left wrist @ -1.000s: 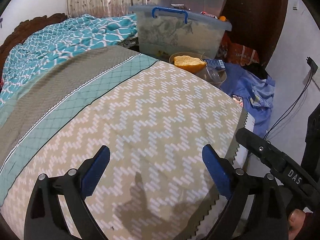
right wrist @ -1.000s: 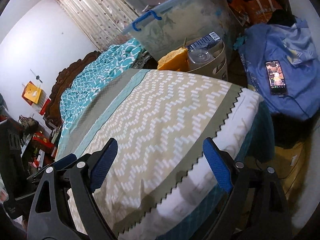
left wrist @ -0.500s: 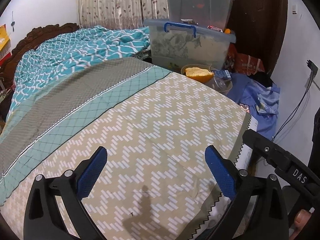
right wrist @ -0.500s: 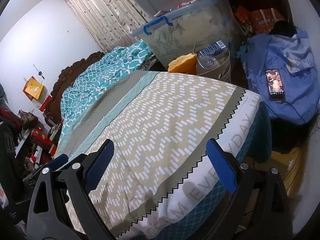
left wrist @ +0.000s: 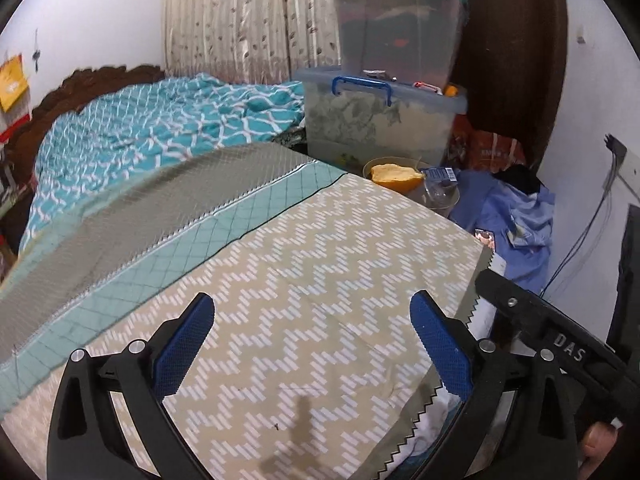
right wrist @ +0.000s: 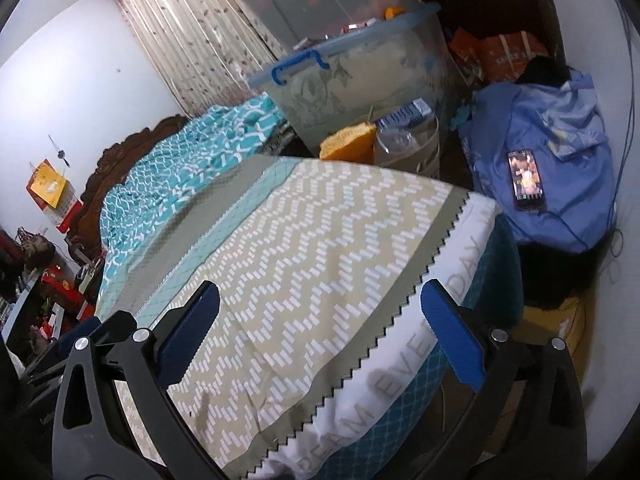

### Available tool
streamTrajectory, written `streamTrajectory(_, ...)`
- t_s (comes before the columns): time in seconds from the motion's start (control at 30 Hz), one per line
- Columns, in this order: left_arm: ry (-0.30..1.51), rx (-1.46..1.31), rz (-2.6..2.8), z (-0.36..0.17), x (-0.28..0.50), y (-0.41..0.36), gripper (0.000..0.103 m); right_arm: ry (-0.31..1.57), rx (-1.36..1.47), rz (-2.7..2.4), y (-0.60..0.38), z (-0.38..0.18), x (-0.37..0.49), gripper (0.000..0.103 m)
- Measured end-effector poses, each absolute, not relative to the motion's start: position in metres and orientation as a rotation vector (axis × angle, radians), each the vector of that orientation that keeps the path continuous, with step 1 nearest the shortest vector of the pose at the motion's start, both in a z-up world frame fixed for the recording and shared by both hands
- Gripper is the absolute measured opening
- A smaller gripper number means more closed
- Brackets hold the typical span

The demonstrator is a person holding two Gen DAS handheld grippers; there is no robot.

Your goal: Collect trash

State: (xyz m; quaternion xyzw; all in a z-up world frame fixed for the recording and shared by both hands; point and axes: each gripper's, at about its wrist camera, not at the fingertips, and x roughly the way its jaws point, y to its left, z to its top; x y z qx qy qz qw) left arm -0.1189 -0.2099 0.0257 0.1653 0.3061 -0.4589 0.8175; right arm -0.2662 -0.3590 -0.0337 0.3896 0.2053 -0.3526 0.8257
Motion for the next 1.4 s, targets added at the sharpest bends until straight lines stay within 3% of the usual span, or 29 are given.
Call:
streamTrajectory(0.57, 0.597, 0.256, -0.908, 0.058, -0.122, -0.190, 0.094, 0.409, 0.724, -0.744, -0.360, -0.010, -0.261, 0.100)
streamTrajectory(0.93, 0.376, 0.277, -0.672, 0.082, -0.124, -0.179, 0.094, 0.389, 0.666, -0.741, -0.364, 0.001, -0.268, 0.099)
streamTrajectory(1.17, 0.474, 0.290, -0.730, 0.077, -0.116, -0.186, 0.094, 0.324, 0.646, -0.769, -0.360, 0.011, -0.276, 0.099)
streamTrajectory(1.4, 0.492, 0.316, -0.720, 0.076, -0.112, -0.185, 0.094, 0.376, 0.685, -0.745, -0.364, 0.006, -0.268, 0.100)
